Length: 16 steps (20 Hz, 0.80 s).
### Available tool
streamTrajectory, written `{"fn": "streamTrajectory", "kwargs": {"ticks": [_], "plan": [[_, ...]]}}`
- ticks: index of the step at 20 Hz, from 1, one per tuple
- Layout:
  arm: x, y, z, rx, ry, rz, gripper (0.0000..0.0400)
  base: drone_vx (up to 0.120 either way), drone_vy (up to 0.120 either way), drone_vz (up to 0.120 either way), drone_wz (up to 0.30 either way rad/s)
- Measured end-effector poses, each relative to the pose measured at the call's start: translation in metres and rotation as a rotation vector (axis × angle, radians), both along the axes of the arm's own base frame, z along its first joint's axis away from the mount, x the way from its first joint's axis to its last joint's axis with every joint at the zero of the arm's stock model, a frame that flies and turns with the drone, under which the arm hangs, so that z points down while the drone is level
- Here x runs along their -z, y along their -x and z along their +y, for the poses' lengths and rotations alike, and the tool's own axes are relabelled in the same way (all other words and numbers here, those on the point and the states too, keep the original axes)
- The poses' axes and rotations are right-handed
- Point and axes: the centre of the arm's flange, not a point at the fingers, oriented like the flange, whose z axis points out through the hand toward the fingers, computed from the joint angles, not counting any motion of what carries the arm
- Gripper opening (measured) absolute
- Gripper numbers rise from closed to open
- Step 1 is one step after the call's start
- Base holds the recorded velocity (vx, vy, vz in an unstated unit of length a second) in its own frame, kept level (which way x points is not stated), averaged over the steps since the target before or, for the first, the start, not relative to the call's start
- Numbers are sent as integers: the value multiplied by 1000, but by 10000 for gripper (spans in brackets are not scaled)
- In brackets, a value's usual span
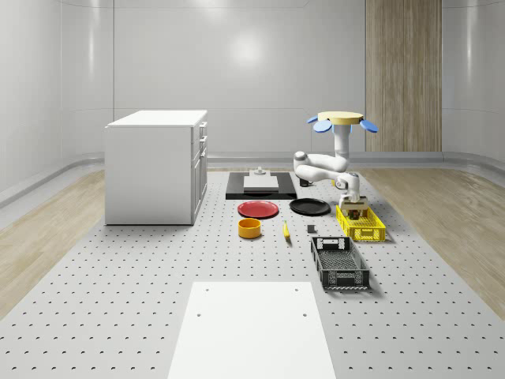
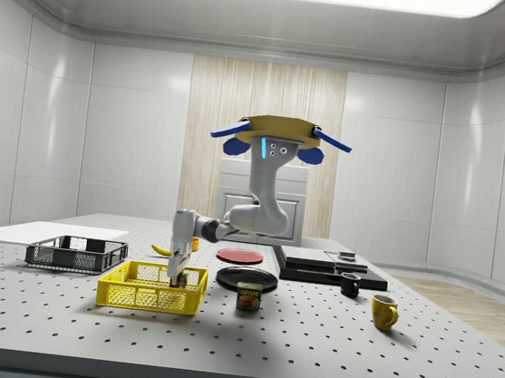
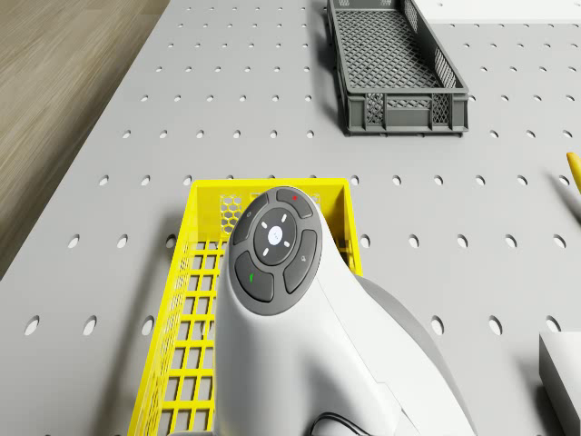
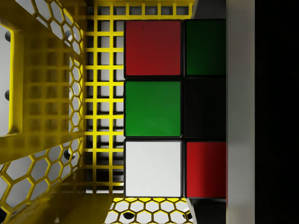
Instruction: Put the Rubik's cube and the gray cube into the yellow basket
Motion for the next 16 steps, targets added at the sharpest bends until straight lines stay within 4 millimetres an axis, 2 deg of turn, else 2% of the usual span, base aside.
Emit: {"fn": "streamTrajectory", "kwargs": {"ticks": [5,8,16], "plan": [[-12,0,-6,0,0,0,325,0,0,0,0],[-15,0,-7,0,0,0,361,0,0,0,0],[11,0,-9,0,0,0,395,0,0,0,0]]}}
